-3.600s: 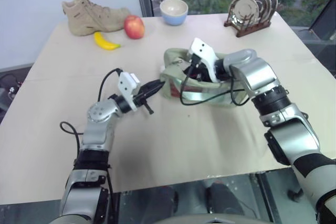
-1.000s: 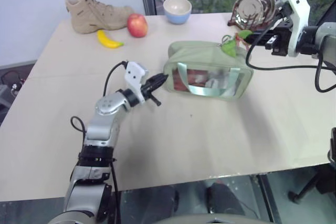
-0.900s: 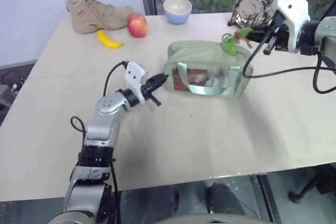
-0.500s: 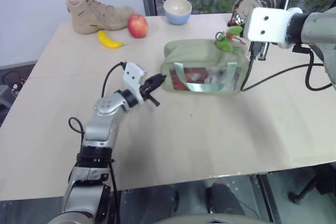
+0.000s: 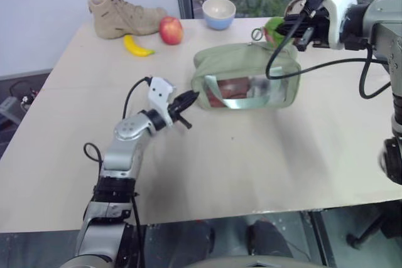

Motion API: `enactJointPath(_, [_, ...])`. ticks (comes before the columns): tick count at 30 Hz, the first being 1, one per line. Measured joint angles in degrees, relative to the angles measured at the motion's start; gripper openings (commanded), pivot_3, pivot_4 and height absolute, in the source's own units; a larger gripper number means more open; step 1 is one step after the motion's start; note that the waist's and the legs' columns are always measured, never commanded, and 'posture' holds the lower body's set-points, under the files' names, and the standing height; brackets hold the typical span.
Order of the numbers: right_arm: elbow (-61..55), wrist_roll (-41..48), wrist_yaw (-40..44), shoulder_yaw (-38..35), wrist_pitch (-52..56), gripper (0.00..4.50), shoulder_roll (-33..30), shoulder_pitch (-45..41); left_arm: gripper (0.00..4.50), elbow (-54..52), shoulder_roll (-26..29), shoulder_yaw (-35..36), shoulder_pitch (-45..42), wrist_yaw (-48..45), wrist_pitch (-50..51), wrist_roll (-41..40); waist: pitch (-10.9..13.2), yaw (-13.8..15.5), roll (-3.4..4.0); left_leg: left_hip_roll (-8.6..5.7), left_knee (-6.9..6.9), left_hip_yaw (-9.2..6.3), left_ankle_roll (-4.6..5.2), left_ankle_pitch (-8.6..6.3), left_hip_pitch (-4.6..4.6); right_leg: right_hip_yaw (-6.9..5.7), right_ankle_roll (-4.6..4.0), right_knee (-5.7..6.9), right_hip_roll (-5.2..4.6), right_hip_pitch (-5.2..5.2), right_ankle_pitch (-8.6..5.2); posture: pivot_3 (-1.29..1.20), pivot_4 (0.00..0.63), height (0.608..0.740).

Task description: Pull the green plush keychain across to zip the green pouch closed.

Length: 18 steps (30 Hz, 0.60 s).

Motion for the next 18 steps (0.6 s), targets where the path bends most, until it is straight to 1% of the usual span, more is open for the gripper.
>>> enactJointPath(3, [1.07,-5.15,1.09,4.24,-10.54,0.03,-3.96,0.92,0.0,-0.39,-0.01,-0.01,-0.24,0.0,0.0,0.0,0.0,-0.77,0.01,-0.14,-0.01,0.07,0.03,-0.01,0.01,0.07,0.02,0.0,-0.13,-0.01,0.01,0.0,0.15,0.74])
enactJointPath(5, [1.13,-7.66,2.16,5.21,-16.85,0.03,-5.89,1.76,0.0,-0.45,-0.03,-0.03,-0.32,0.01,0.08,0.01,0.0,-0.99,0.0,-0.09,-0.05,0.05,0.03,-0.01,0.08,0.06,0.02,0.0,-0.1,-0.03,0.01,0.0,0.15,0.74])
enactJointPath(9, [2.37,-10.39,2.02,5.23,-22.82,0.03,-7.28,6.22,0.0,-0.47,-0.09,-0.16,-0.15,0.02,0.27,0.01,-0.01,-0.73,-0.01,-0.04,-0.07,0.04,0.03,-0.01,0.17,0.04,0.02,0.03,-0.05,0.04,0.01,0.0,0.15,0.74])
enactJointPath(13, [4.6,-12.23,1.51,4.79,-24.5,0.03,-8.25,10.28,0.0,-0.66,-0.15,-0.3,-0.04,0.04,0.51,0.02,0.0,-0.74,-0.01,-0.06,-0.08,0.12,0.03,-0.01,0.22,0.1,0.05,0.03,-0.05,0.08,0.02,0.0,0.15,0.74])
enactJointPath(18, [4.08,-12.51,0.17,-0.37,-20.66,0.03,-10.83,16.88,0.0,-0.99,-0.26,-0.25,0.16,0.7,0.79,-0.02,-0.01,-0.7,-0.01,-0.05,-0.09,0.12,0.03,-0.01,0.3,0.12,0.05,0.01,-0.05,0.1,0.02,0.0,0.15,0.74])
